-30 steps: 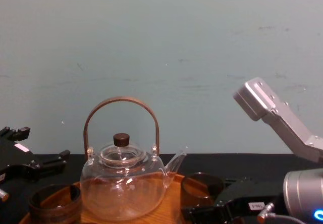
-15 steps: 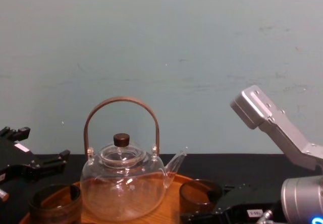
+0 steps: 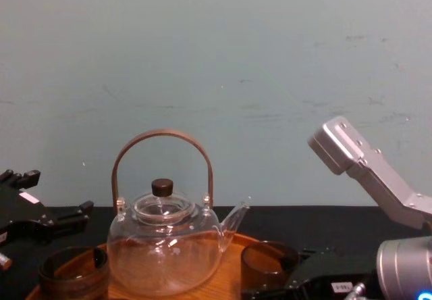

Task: Pick up the glass from the table and place it on the tray.

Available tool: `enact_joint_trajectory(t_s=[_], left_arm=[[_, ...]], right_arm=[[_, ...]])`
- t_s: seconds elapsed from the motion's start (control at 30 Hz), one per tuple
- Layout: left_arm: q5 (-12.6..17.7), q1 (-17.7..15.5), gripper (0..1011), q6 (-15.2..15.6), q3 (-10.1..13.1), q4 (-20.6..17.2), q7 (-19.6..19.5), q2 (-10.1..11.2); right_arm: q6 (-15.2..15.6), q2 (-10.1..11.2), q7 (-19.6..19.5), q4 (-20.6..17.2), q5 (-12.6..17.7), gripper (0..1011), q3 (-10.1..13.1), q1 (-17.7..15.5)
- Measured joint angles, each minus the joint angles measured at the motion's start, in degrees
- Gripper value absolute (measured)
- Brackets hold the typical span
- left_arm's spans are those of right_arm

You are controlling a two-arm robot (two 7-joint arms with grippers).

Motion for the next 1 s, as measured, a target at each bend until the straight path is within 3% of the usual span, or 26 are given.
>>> enact_joint_trajectory(t_s=[0.6,1.0], left_arm=[[0.00,0.00,1001,0.00,0.00,0.00,0.00,0.00],[0.00,0.00,1002,0.00,0.00,0.00,0.00,0.00]], right_arm=[[0.01,0.05,0.22,-0.03,0.21,1002,0.15,-0.01],[-0.79,3.80,1.38,-6.51,3.12,1002,3.08,-3.14]])
